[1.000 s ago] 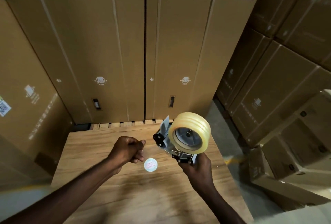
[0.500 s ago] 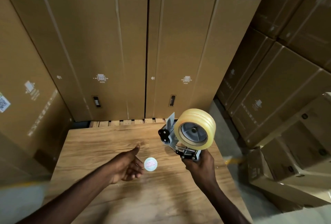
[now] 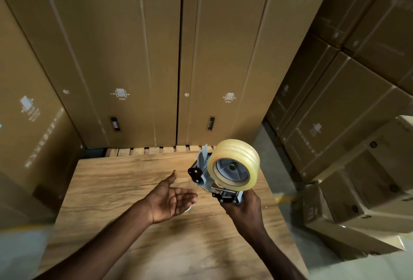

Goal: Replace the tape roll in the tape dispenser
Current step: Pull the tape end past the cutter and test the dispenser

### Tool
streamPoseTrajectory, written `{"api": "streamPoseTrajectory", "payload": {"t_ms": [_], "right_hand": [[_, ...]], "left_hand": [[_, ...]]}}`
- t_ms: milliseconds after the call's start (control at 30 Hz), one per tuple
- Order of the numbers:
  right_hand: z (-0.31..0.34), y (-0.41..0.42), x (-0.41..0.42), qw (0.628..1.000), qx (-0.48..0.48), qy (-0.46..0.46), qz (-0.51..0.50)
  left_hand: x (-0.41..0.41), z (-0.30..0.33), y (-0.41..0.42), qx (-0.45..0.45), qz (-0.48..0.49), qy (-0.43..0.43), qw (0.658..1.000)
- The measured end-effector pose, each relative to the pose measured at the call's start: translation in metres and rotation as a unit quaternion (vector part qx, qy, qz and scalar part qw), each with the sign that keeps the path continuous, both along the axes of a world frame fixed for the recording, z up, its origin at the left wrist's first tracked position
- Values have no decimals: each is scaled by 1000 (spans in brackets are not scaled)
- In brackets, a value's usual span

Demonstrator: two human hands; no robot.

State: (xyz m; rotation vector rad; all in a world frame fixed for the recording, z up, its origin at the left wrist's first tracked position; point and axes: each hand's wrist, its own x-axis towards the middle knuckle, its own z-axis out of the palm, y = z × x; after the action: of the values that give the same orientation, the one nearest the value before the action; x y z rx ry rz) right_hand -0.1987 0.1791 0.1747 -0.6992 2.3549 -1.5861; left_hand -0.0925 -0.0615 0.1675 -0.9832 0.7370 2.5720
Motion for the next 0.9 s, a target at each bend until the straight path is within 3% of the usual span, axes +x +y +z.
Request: {"api": "streamPoseTrajectory", "payload": {"t_ms": [300,600,700,900], "right_hand": [[-9,7,2,1000,23,16,-1],[-18,3,0,1000,12,12,-9],[-19,1,2,1000,5,5,-6],[-31,-6,9,999,33,-22,15]], "left_hand": [[-6,2,-27,-152,-23,10,988],[-11,7,-53,-234,-71,-17,969],[-18,15,-52,-329,-94,-46,939],[-43,32,-57,-548,-124,-58,826]]}}
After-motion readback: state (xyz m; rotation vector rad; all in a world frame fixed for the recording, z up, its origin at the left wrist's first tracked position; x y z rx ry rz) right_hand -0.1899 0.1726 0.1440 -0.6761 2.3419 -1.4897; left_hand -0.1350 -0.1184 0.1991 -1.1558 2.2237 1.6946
